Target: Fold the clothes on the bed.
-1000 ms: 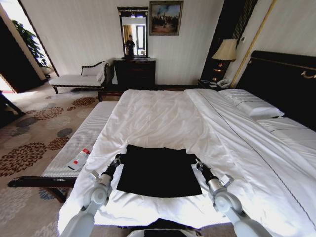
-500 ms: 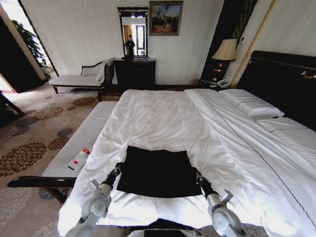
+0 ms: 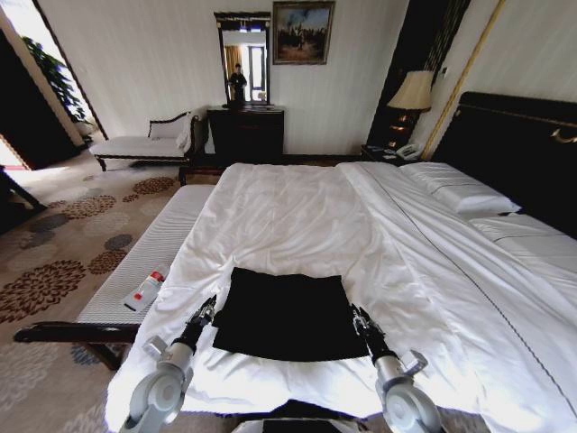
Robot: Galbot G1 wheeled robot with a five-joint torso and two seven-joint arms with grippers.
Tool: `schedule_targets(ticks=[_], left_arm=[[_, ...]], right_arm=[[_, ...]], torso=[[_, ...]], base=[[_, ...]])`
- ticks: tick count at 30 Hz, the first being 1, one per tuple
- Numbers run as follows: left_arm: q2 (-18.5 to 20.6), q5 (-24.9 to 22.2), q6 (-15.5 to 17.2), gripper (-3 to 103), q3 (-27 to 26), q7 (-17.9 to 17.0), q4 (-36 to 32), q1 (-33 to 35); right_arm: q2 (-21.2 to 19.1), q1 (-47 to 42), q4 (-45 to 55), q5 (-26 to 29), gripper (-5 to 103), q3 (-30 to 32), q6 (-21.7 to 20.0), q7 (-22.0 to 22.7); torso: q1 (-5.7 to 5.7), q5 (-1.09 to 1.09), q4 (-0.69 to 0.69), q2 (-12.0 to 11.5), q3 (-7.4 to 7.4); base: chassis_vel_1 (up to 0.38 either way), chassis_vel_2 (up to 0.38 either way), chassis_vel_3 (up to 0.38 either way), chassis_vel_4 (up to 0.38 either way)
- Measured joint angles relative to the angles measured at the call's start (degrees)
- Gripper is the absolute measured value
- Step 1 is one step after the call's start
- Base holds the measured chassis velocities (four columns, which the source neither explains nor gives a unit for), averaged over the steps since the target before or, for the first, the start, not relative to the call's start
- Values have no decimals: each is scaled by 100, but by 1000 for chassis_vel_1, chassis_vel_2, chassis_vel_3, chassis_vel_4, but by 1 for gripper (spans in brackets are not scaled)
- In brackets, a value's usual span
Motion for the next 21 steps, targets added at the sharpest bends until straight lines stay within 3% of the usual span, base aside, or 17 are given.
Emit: schedule_targets(ticks=[2, 5, 7, 10, 12, 14, 16, 21], left_arm=[[1, -55, 9, 46, -39, -27, 0, -65], [43, -120, 147, 62, 28, -342, 233, -719], [55, -95, 177, 62, 76, -389, 305, -846], [80, 287, 268, 79, 411, -474, 1041, -1716], [63, 345, 274, 79, 467, -470, 1217, -1862], [-4, 516, 268, 90, 672, -447, 1752, -2311], [-140, 652, 191, 98, 836, -384, 2146, -2597], [-513, 639, 8, 100, 1050, -240, 2674, -2906]], right_arm=[[32, 39, 81, 69, 48, 60, -31, 86], [97, 391, 145, 272, 65, 224, -123, 252], [108, 475, 110, 283, 65, 228, -133, 266], [130, 1064, -253, 279, 81, -51, -221, 327], [132, 1179, -335, 265, 86, -137, -253, 327], [229, 1309, -482, 211, 96, -244, -289, 320], [320, 1321, -559, 200, 99, -260, -297, 311], [366, 1291, -715, 196, 100, -238, -289, 285]], torso=[[0, 0, 0, 0, 0], [0, 0, -1, 0, 1], [1, 0, -1, 0, 1], [2, 1, -4, -1, 2], [2, 2, 2, -1, 2], [2, 1, 4, -1, 2], [3, 0, -4, -1, 2], [2, 1, 0, -1, 2]], base=[[0, 0, 0, 0], [0, 0, 0, 0], [0, 0, 0, 0], [0, 0, 0, 0], [0, 0, 0, 0], [0, 0, 0, 0], [0, 0, 0, 0], [0, 0, 0, 0]])
